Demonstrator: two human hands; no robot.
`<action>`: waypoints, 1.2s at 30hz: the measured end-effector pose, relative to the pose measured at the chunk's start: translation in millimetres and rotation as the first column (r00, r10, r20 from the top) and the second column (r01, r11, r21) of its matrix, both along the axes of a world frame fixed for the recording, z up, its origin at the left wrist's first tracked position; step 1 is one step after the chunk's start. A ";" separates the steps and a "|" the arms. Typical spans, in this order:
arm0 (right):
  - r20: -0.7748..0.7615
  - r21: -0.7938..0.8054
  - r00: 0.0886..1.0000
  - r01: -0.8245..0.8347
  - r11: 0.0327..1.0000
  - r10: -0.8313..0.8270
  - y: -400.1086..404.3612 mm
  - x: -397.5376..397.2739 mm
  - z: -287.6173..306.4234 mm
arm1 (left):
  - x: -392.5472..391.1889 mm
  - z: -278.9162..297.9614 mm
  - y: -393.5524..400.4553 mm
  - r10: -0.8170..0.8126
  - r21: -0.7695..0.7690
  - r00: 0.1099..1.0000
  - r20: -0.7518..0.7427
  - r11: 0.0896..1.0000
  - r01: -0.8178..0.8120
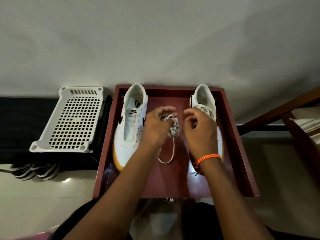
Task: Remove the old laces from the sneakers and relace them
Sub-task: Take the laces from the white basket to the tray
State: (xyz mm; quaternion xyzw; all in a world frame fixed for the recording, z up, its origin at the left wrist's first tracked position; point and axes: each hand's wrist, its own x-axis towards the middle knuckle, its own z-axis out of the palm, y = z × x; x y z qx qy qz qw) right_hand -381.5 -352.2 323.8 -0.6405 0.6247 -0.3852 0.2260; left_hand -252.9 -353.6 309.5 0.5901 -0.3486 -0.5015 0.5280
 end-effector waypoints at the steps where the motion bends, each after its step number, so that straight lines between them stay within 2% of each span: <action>1: 0.053 0.083 0.997 -0.068 0.994 0.063 3.0 7.1 -3.4 | 9.4 3.4 2.1 -0.007 -0.010 1.000 -0.021 1.000 0.007; 3: 0.149 0.254 0.971 -0.222 0.942 0.188 8.6 19.1 -12.1 | 25.9 6.6 6.2 -0.027 -0.037 0.998 -0.059 0.999 0.025; 6: 0.351 0.537 0.905 -0.404 0.741 0.238 13.4 32.6 -20.6 | 48.0 9.9 16.1 -0.041 -0.050 0.997 -0.058 0.998 0.038; 8: 0.429 0.600 0.860 -0.500 0.624 0.277 16.1 38.6 -22.6 | 57.3 10.7 18.9 -0.062 -0.046 0.997 -0.042 0.997 0.060; 9: 0.479 0.582 0.829 -0.545 0.603 0.287 16.9 40.8 -21.2 | 59.3 11.1 18.8 -0.078 -0.039 0.996 -0.032 0.996 0.077; 11: 0.560 0.523 0.776 -0.602 0.604 0.288 15.0 41.0 -14.8 | 56.9 13.8 17.3 -0.111 -0.012 0.994 0.020 0.994 0.111; 13: 0.598 0.487 0.746 -0.628 0.607 0.293 11.2 37.0 -4.2 | 50.4 17.1 16.4 -0.134 0.003 0.980 0.144 0.991 0.135; 15: 0.629 0.452 0.725 -0.636 0.626 0.281 7.7 32.3 4.4 | 45.9 23.3 19.6 -0.110 -0.045 0.960 0.258 0.991 0.126; 18: 0.719 0.387 0.668 -0.614 0.687 0.192 4.2 24.1 9.8 | 48.9 19.4 19.5 -0.114 -0.070 0.977 0.180 0.989 0.128; 21: 0.806 0.339 0.575 -0.641 0.689 0.137 0.9 16.5 13.6 | 54.9 11.5 17.2 -0.238 -0.040 0.963 0.129 0.969 0.245; 23: 0.843 0.299 0.524 -0.647 0.701 0.124 -0.9 14.9 16.0 | 53.6 9.6 18.9 -0.242 -0.087 0.960 0.142 0.963 0.255; 26: 0.869 0.294 0.490 -0.613 0.733 0.061 -2.0 20.4 16.9 | 44.1 9.4 21.9 -0.065 -0.189 0.965 0.255 0.975 0.115; 28: 0.901 0.280 0.434 -0.617 0.736 0.021 -1.7 24.5 15.0 | 41.3 9.3 23.0 0.042 -0.213 0.938 0.345 0.976 0.035; 29: 0.914 0.269 0.406 -0.619 0.738 0.008 -2.1 25.6 14.5 | 42.1 11.0 22.5 0.016 -0.176 0.939 0.343 0.983 0.047; 31: 0.930 0.261 0.366 -0.607 0.750 -0.028 -4.3 26.0 13.5 | 46.4 17.8 20.2 -0.180 -0.034 0.973 0.146 0.982 0.186; 33: 0.925 0.300 0.367 -0.560 0.772 -0.094 -7.7 23.8 10.2 | 53.7 21.3 18.8 -0.316 0.050 0.949 0.015 0.948 0.315; 34: 0.911 0.342 0.388 -0.521 0.782 -0.141 -9.9 23.0 6.8 | 59.1 20.2 18.5 -0.319 0.060 0.948 0.008 0.946 0.318; 36: 0.830 0.478 0.497 -0.401 0.782 -0.253 -13.9 22.2 -2.2 | 74.7 18.8 19.7 -0.274 0.063 0.958 0.080 0.961 0.270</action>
